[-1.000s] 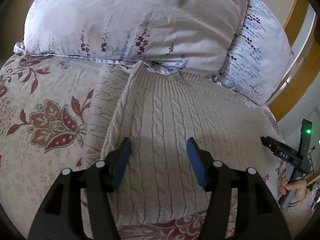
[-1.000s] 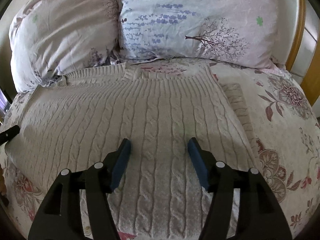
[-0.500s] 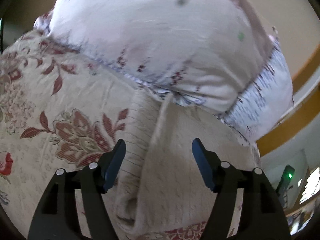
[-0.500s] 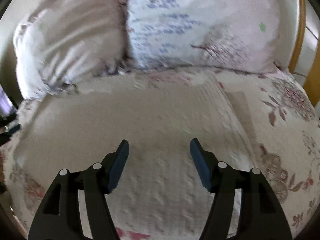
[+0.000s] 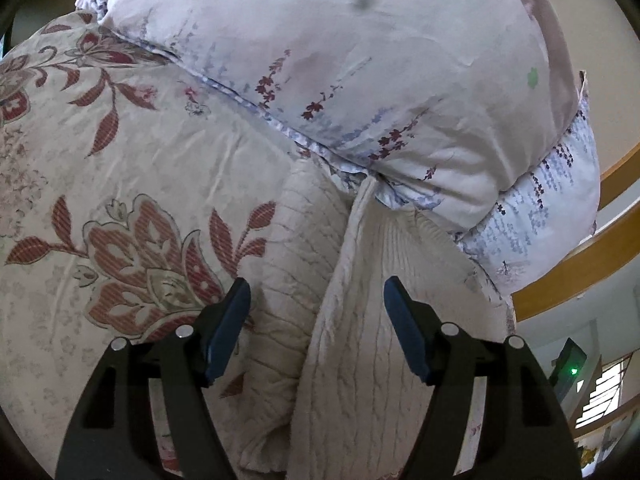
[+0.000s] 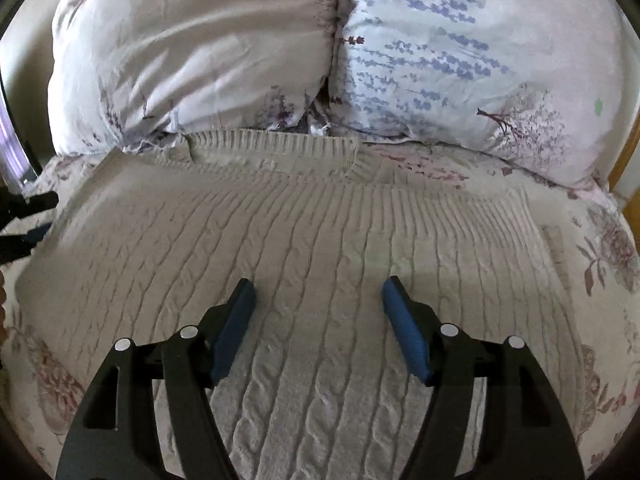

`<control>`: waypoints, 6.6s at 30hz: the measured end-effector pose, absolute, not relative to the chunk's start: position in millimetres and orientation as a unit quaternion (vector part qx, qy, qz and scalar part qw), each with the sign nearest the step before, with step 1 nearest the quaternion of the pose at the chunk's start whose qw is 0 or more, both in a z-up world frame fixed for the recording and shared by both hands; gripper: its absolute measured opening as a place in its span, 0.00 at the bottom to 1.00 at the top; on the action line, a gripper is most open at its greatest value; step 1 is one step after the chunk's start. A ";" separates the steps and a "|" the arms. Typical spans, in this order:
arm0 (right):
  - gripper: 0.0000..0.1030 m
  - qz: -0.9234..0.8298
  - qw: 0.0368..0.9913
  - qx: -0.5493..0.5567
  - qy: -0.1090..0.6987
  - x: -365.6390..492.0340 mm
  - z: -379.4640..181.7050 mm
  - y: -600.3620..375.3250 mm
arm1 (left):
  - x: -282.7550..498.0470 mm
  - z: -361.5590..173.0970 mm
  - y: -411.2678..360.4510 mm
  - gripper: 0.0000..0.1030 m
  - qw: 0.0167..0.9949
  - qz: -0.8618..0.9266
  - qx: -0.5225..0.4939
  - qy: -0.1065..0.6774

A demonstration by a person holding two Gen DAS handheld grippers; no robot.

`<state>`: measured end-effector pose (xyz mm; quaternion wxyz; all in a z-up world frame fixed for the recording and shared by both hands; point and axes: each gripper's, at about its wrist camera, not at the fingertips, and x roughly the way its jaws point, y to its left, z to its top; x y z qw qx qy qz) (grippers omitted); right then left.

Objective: Fold small clothes

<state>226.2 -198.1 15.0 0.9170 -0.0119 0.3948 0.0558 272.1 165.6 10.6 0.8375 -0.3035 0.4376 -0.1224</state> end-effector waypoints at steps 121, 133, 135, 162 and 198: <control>0.69 0.163 0.830 0.380 0.373 199.9 20.8 -383.7 | 252.8 68.9 -30.5 0.63 0.803 -0.322 -0.292 0.408; 0.63 0.141 0.851 0.339 0.375 205.1 42.9 -343.1 | 226.0 68.5 -39.4 0.69 0.861 -0.280 -0.160 0.394; 0.62 0.147 0.846 0.331 0.390 210.5 44.1 -335.2 | 223.5 66.5 -37.5 0.69 0.860 -0.278 -0.158 0.398; 0.40 0.172 0.788 0.419 0.418 218.6 -13.1 -359.1 | 249.2 17.5 -27.9 0.79 0.799 -0.285 -0.214 0.484; 0.15 0.024 0.903 0.232 0.361 195.2 18.6 -399.3 | 238.6 20.1 -56.7 0.79 0.795 -0.322 -0.193 0.477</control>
